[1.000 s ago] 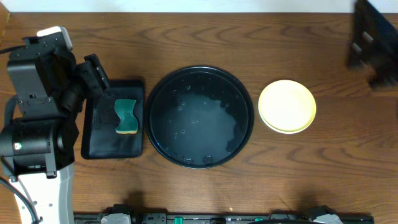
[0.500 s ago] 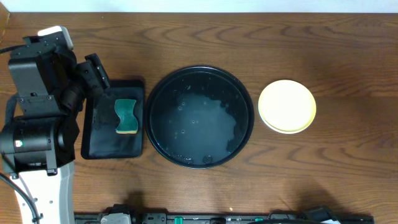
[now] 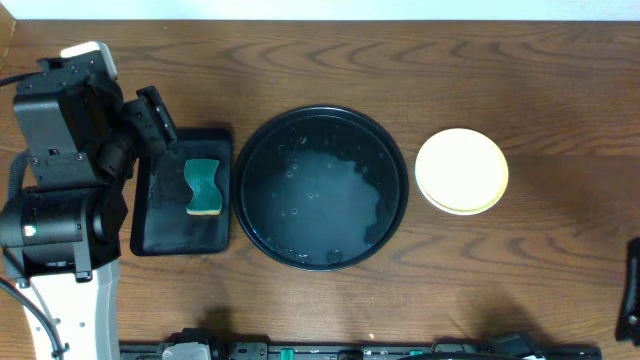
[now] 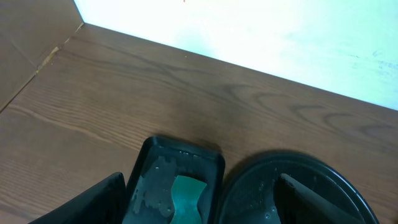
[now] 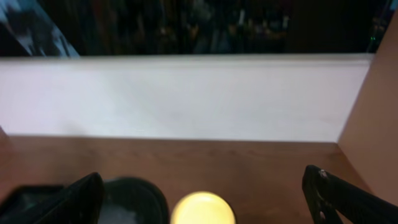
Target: Clean dirty plates on tray and stack at the side
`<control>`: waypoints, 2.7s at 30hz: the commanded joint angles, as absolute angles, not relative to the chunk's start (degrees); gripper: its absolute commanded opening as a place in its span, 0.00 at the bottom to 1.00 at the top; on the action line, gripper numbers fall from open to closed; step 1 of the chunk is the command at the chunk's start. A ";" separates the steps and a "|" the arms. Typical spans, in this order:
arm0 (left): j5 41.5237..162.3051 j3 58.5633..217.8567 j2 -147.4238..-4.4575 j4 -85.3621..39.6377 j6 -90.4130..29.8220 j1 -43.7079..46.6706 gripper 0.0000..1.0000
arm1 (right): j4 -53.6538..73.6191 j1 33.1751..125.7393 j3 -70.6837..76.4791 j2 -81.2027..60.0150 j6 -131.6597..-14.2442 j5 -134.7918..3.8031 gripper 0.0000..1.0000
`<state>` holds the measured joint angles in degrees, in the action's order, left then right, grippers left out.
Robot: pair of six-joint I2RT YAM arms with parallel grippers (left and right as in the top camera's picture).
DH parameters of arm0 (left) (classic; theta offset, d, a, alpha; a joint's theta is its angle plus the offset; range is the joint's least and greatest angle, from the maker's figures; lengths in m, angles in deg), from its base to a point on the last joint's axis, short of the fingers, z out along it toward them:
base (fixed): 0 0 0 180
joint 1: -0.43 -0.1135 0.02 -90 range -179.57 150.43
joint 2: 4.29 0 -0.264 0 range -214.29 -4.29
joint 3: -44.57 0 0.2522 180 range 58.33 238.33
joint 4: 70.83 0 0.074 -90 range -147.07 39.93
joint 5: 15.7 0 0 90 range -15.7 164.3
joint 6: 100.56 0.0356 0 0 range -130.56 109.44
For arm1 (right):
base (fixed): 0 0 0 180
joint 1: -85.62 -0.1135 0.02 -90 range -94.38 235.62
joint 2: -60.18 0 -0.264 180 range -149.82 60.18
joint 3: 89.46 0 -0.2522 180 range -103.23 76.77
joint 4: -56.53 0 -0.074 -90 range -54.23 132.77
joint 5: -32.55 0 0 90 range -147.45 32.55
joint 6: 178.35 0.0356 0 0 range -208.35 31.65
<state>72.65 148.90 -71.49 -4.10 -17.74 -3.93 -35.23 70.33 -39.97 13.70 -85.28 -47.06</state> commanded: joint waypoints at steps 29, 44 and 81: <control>72.39 148.94 -71.71 -3.92 -17.21 -4.10 0.76 | 4.07 74.44 26.36 21.74 -91.07 -48.30 0.99; 72.39 148.94 -71.71 -3.92 -17.21 -4.10 0.76 | 31.37 80.28 60.02 49.02 -91.01 -61.72 0.99; 72.39 148.94 -71.71 -3.92 -17.21 -4.10 0.77 | 38.78 79.12 76.46 59.84 -90.79 -61.40 0.99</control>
